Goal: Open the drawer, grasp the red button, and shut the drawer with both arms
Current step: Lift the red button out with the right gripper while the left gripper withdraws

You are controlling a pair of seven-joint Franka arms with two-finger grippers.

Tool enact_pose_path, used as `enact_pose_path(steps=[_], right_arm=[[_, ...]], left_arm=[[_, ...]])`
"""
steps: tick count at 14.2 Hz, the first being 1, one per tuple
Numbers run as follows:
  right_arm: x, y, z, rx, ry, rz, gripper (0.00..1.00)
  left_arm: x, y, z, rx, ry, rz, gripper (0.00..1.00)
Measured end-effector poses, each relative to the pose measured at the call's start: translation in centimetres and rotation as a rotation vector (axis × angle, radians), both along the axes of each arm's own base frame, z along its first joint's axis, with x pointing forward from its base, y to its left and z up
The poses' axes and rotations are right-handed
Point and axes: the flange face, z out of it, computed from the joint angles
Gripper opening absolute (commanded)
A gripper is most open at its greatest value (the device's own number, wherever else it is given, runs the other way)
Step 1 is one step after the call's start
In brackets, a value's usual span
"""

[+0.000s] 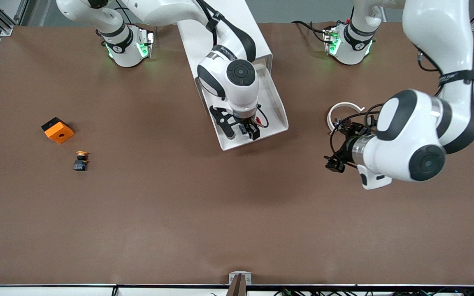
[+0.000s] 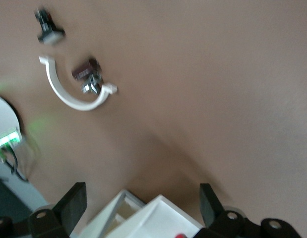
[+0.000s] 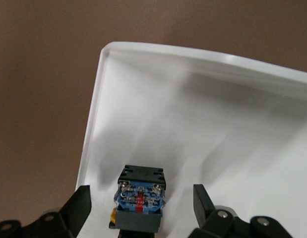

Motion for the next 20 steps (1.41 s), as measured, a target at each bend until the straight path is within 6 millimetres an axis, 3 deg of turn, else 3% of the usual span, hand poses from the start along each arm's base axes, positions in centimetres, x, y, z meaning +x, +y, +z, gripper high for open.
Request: enact_pose_path(steps=[2, 6, 10, 13, 16, 20], right_arm=[[0.0, 0.0, 0.0, -0.003, -0.004, 0.009, 0.25], [-0.3, 0.3, 0.1, -0.013, -0.019, 0.037, 0.21], [0.0, 0.5, 0.8, -0.003, -0.029, 0.046, 0.21], [1.0, 0.0, 3.5, -0.021, -0.016, 0.045, 0.21], [3.5, -3.2, 6.9, -0.063, 0.029, 0.13, 0.21], [7.8, -12.1, 12.7, -0.078, 0.095, 0.366, 0.21]], left_arm=[[0.2, 2.9, 2.3, 0.013, -0.06, -0.119, 1.0], [0.4, 8.5, 5.1, -0.098, -0.122, -0.375, 1.0], [-0.7, 11.1, 6.5, -0.172, -0.145, -0.564, 1.0], [-1.5, 11.2, 6.6, -0.186, -0.141, -0.597, 1.0], [-2.1, 9.4, 5.5, -0.196, -0.151, -0.627, 1.0], [-3.5, 7.5, 3.6, -0.199, -0.169, -0.655, 1.0]])
